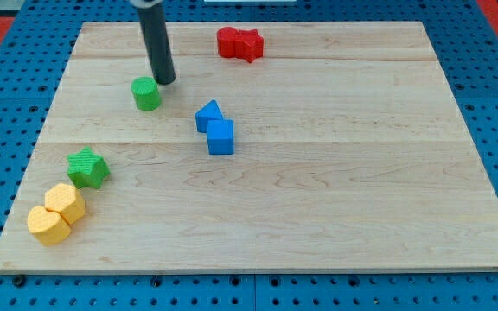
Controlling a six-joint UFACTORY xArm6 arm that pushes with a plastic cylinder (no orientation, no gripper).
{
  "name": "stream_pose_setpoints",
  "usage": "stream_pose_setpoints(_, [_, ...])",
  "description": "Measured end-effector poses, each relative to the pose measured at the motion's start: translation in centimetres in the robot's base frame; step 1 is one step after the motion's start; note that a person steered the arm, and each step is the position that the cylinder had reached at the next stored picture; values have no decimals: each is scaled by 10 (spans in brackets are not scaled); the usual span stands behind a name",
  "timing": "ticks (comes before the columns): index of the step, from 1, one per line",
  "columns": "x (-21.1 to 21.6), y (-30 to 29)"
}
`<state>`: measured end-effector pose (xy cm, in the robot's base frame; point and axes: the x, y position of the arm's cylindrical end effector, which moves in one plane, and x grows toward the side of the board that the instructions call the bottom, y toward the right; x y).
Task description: Move the green circle to the top of the green star
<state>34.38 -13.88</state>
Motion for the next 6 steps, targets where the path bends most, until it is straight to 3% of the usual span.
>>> stream_pose_setpoints(2, [94, -36])
stream_pose_setpoints(3, [53, 15])
stream_pose_setpoints(4, [-28, 90])
stream_pose_setpoints(5, [2, 87])
stream_pose_setpoints(6, [8, 31])
